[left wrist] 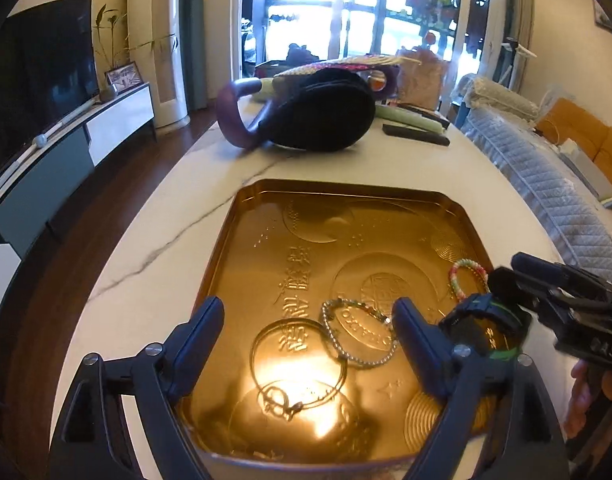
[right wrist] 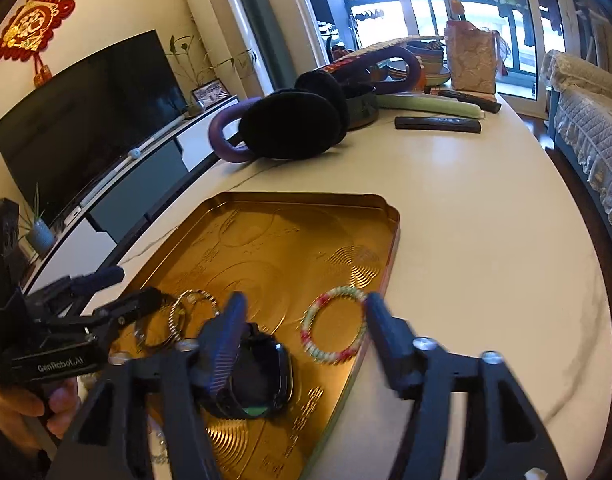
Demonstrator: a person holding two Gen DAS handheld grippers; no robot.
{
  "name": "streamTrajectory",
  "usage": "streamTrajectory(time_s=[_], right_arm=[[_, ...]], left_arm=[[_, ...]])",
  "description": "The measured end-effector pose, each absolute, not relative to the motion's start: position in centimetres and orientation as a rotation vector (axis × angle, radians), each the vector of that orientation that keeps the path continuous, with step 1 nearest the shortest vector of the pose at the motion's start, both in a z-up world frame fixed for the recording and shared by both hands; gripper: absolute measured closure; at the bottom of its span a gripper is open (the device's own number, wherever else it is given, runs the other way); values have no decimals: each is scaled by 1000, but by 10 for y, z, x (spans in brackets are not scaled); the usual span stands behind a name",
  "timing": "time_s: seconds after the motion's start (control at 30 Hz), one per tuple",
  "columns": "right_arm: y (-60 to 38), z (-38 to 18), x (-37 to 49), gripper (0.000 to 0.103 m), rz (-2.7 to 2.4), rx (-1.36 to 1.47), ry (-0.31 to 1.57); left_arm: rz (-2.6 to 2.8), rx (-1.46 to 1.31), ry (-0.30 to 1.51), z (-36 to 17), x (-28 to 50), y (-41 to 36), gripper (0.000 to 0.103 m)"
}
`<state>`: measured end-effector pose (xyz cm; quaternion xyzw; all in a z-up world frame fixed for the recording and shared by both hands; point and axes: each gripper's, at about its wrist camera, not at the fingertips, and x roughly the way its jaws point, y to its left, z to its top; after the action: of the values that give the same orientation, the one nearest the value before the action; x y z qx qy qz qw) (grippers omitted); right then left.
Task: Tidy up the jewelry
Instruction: 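Lower the silver bracelet into the tray with the left tool while the right releases the beaded bracelet there, then withdraw both open tools from the tray toward the loose jewelry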
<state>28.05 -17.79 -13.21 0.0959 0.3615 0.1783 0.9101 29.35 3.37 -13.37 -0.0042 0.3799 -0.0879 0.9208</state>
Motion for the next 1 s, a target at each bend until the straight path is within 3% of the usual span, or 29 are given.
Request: streamTrajectory(time_s=[0.03,0.1,0.17,0.47,0.77,0.93,1.0], right_arm=[[-177,-130,276,14,374,193,738],[-174,-124,266,4,378,180,717],[-173,-119,258,1,375,175,701],[-179,-112,229,0,384,204,704],[-180,-82,165,0,358,98,581],[-181,-72,132,1,368,88,434],[-181,-73,126,1,370,83,453]], left_arm=[[-183,-17,774,-133,290,37,15],[-172,-26,765,-132,286,42,15],[-159,-35,752,-132,281,47,15],[-100,-12,663,-117,249,56,15],[-146,19,631,-77,196,46,15],[-147,24,609,-60,171,38,0],[-139,54,623,-61,166,34,0]])
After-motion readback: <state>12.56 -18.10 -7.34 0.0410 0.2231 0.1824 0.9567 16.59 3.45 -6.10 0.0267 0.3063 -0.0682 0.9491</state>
